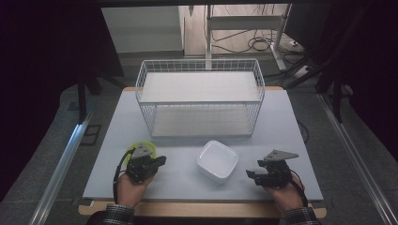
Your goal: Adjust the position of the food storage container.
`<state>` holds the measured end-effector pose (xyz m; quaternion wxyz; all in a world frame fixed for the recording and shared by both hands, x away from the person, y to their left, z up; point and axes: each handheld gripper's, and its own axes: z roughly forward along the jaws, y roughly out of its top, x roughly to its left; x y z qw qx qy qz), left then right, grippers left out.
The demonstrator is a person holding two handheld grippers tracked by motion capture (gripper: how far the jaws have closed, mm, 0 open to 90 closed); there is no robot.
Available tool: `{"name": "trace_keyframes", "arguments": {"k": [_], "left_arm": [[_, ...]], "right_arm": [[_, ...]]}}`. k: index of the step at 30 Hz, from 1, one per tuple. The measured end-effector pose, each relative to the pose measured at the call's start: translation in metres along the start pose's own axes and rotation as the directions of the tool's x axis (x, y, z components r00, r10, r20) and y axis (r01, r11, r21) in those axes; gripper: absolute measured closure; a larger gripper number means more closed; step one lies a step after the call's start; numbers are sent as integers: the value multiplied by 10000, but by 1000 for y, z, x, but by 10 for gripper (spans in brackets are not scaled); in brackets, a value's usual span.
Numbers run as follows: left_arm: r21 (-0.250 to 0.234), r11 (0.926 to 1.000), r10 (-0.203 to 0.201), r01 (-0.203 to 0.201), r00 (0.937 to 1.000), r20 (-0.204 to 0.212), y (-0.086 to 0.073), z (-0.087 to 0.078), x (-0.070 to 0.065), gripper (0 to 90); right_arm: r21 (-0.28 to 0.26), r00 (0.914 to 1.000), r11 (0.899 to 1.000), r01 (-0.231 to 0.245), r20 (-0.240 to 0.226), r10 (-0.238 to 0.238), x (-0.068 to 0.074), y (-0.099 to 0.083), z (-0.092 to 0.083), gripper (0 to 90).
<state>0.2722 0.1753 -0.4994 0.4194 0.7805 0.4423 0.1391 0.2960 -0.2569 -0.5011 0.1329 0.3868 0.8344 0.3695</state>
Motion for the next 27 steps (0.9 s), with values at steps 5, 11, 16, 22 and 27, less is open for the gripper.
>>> {"name": "trace_keyframes", "arguments": {"k": [5, 11, 16, 22, 27], "left_arm": [[-1, 9998, 215, -215, 9994, 272, 6, 14, -12, 873], [220, 9981, 573, -583, 9975, 418, 15, 37, -26, 883], [474, 9948, 882, -903, 9951, 458, 29, 63, -36, 882], [720, 9927, 936, -971, 9943, 504, 35, 86, -40, 868], [795, 9938, 685, -776, 9915, 1110, 33, 91, -40, 871]], "right_arm": [[-152, 9988, 9999, -40, -486, 33, 2, 2, -4, 590], [-326, 9967, 9995, 9, -811, -36, 9, 7, -9, 839], [-201, 9951, 9998, 95, -987, -114, 16, 12, -4, 895], [-39, 9955, 9999, 110, -945, -113, 20, 19, 7, 896], [237, 9977, 9997, 83, -670, -67, 21, 26, 21, 896]]}}
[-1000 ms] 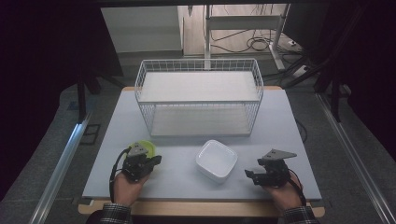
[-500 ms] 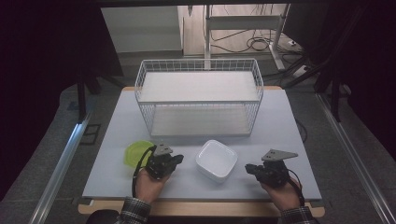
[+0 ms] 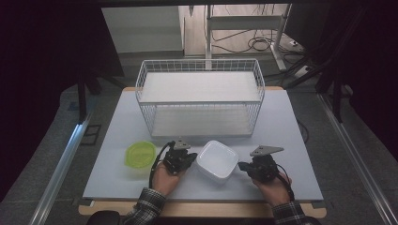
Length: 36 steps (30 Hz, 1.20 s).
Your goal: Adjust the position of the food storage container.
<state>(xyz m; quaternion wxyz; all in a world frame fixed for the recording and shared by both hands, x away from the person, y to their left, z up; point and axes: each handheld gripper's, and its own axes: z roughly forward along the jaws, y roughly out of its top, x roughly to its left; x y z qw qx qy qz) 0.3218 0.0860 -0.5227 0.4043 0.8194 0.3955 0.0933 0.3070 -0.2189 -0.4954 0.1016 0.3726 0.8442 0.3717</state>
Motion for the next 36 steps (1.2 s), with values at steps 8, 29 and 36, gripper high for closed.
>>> {"name": "trace_keyframes", "arguments": {"k": [8, 29, 36], "left_arm": [[235, 9997, 2, -6, 9999, 166, -5, -8, -12, 887], [259, 9996, -106, 117, 9990, -444, 10, -2, 4, 880], [282, 9983, -509, 516, 9984, -232, 1, -14, -1, 898]], "right_arm": [[-83, 9999, 9999, -109, -95, 108, -5, 7, 6, 897], [60, 10000, 10000, 71, 68, -72, -10, 23, 22, 897], [198, 9997, 9995, 246, 13, -246, 3, 20, 19, 899]]}}
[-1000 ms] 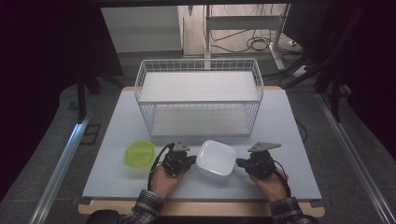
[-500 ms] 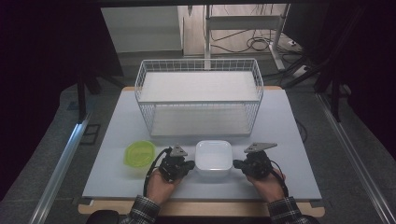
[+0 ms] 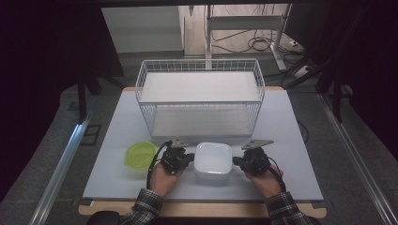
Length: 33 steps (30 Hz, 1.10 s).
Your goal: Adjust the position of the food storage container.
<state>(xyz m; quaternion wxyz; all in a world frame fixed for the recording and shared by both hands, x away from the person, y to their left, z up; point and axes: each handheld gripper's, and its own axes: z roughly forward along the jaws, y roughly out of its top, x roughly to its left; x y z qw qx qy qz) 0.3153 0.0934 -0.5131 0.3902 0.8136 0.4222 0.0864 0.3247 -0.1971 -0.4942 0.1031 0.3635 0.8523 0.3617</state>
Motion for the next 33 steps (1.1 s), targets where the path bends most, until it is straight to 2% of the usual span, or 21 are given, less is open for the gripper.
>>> {"name": "trace_keyframes", "arguments": {"k": [2, 8, 12, 13, 16, 17, 18, 19, 20, 21, 22, 24, 25, 26, 27, 29, 30, 33], "left_arm": [[6, 9998, -180, 180, 9997, 146, -7, -5, -4, 898], [124, 9998, -137, 133, 9995, 298, -15, -12, -14, 898], [167, 9998, -77, 68, 9987, 504, -18, -12, -12, 888], [178, 9998, 38, -45, 9992, 407, -18, -14, -9, 844], [58, 10000, 71, -72, 9998, 189, -20, -21, -7, 807], [-50, 10000, 71, -70, 9998, 199, -21, -24, -6, 720], [-158, 9998, 97, -94, 9998, 195, -22, -28, -5, 720], [-279, 9995, 182, -176, 9996, 236, -23, -30, -5, 668], [-355, 9990, 270, -261, 9993, 251, -25, -33, -6, 604], [-537, 9980, 342, -332, 9992, 186, -29, -37, -6, 494], [-537, 9980, 342, -332, 9992, 186, -29, -37, -6, 449], [-798, 9966, 262, -219, 9982, 535, -34, -41, -5, 362], [-798, 9966, 262, -219, 9982, 535, -34, -41, -5, 312], [-858, 9961, 263, -196, 9967, 773, -36, -42, -4, 312], [-852, 9962, 274, -199, 9958, 873, -37, -42, -4, 236], [-685, 9973, 324, -249, 9933, 1109, -41, -42, -3, 207], [-661, 9974, 358, -281, 9923, 1184, -42, -41, -3, 171], [-512, 9975, 540, -488, 9930, 1055, -43, -39, -5, 100]], "right_arm": [[94, 9999, 9999, 120, 6, -120, 8, -3, -3, 900], [205, 9993, 9993, 326, 166, -329, 16, -9, -9, 900], [157, 9997, 9996, 246, 46, -247, 15, -10, -10, 898], [151, 9996, 9995, 272, -13, -272, 14, -11, -12, 884], [65, 9993, 9994, 350, 130, -351, 12, -13, -14, 848], [-21, 9989, 9992, 389, 271, -388, 8, -15, -19, 785], [-21, 9989, 9992, 389, 271, -388, 8, -15, -19, 785], [-84, 9990, 9994, 336, 313, -333, 6, -16, -22, 748], [-178, 9991, 9995, 245, 353, -239, 5, -17, -25, 713], [-349, 9993, 9993, 127, 345, -115, 4, -19, -30, 648], [-349, 9993, 9993, 127, 345, -115, 4, -19, -30, 648], [-634, 9997, 9979, 151, 208, -138, 6, -24, -36, 541], [-634, 9997, 9979, 151, 208, -138, 6, -24, -36, 541], [-718, 9998, 9973, 169, 144, -159, 8, -25, -38, 496], [-845, 9996, 9961, 260, 99, -252, 10, -29, -40, 400], [-877, 9996, 9958, 263, 69, -258, 10, -30, -41, 377], [-937, 9998, 9954, 181, 30, -179, 10, -31, -41, 325], [-956, 10000, 9954, 25, -63, -31, 9, -32, -40, 290]]}}
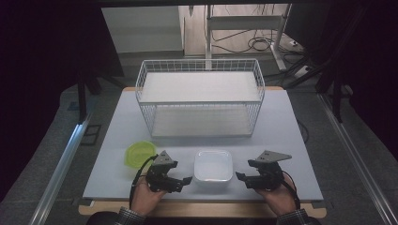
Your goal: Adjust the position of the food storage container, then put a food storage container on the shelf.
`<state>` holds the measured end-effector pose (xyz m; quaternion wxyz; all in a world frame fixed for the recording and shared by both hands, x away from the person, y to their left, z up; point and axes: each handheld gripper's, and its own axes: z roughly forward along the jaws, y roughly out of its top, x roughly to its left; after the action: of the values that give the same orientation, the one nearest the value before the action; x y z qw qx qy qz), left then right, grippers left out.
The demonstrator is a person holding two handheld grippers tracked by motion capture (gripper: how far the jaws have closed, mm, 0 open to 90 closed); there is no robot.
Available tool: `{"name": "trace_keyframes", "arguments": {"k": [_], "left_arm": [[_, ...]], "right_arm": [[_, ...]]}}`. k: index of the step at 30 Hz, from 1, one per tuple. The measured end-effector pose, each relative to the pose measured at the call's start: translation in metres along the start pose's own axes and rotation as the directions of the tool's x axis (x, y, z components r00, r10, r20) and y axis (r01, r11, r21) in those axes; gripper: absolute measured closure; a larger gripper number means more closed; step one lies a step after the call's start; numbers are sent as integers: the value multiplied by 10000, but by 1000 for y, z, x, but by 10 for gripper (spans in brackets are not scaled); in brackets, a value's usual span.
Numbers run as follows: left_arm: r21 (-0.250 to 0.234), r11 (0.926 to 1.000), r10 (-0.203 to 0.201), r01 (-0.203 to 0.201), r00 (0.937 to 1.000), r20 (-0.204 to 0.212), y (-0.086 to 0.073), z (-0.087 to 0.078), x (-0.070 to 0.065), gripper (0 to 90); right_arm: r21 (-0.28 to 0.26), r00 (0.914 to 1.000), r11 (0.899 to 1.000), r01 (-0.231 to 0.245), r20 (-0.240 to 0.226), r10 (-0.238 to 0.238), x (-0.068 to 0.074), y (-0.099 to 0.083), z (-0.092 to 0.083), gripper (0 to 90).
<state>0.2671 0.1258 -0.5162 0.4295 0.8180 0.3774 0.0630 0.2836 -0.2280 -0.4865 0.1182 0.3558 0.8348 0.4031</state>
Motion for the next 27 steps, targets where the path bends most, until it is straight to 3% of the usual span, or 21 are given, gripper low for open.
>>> {"name": "trace_keyframes", "arguments": {"k": [3, 6, 13, 23, 27], "left_arm": [[-172, 9998, 136, -132, 9997, 225, 1, 0, -1, 61], [-373, 9988, 321, -313, 9993, 193, 1, -1, -2, 43], [-533, 9985, 168, -144, 9989, 444, 2, -3, 0, 34], [-512, 9985, 232, -204, 9982, 560, 13, -5, -6, 38], [-529, 9985, 166, -120, 9960, 875, 18, -4, -6, 44]], "right_arm": [[-74, 10000, 10000, -59, -55, 58, 0, 0, 1, 244], [-173, 9999, 9998, -87, -106, 85, 1, 1, 1, 211], [-215, 9996, 9997, -115, -257, 109, 2, 1, 1, 184], [-359, 9993, 9993, -142, -347, 130, 4, 5, 2, 119], [-344, 9990, 9992, -180, -407, 166, 6, 8, 3, 80]]}}
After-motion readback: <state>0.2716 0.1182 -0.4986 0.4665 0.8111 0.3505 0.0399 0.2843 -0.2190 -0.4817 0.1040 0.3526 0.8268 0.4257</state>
